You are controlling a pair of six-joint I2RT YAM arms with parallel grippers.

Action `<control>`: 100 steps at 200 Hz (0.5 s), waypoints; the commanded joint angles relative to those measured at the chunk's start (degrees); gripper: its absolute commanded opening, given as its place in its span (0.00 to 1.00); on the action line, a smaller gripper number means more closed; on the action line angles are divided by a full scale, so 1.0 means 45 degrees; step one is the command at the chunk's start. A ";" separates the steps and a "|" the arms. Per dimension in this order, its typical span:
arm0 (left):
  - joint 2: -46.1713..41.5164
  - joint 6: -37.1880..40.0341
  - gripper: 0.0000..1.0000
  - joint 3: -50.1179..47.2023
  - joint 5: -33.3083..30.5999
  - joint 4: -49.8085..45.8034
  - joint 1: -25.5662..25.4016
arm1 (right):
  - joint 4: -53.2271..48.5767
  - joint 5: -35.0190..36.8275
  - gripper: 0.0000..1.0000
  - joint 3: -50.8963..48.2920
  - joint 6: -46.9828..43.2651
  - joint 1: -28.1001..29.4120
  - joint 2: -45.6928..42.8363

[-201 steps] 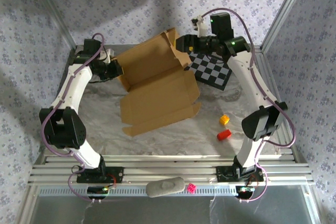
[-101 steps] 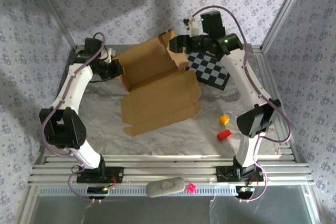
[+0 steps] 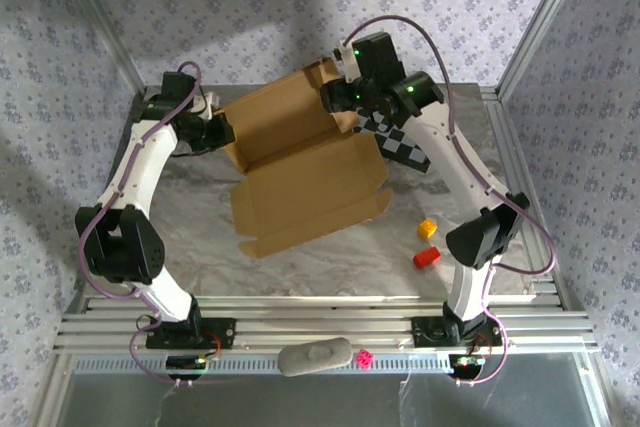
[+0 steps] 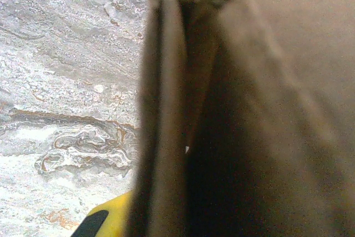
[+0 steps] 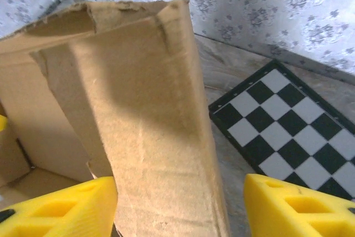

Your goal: Fold the paper box

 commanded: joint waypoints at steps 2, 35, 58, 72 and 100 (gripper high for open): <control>0.0009 -0.0058 0.00 0.0700 0.0364 -0.0165 -0.0086 | -0.0376 0.1246 0.57 0.0414 -0.0498 0.0061 0.0126; 0.0001 -0.0056 0.00 0.0762 0.0337 -0.0194 -0.0116 | -0.0411 0.1854 0.50 0.0730 -0.0729 0.0482 0.0542; 0.0001 -0.0085 0.00 0.0817 0.0331 -0.0196 -0.0150 | -0.0403 0.2068 0.50 0.0785 -0.0811 0.0688 0.0746; 0.0016 -0.0075 0.00 0.0841 0.0326 -0.0194 -0.0160 | -0.0376 0.1948 0.51 0.0767 -0.0811 0.0742 0.0791; 0.0035 -0.0041 0.00 0.0841 0.0297 -0.0210 -0.0155 | -0.0226 0.0675 0.53 0.0477 -0.0475 0.0512 0.0603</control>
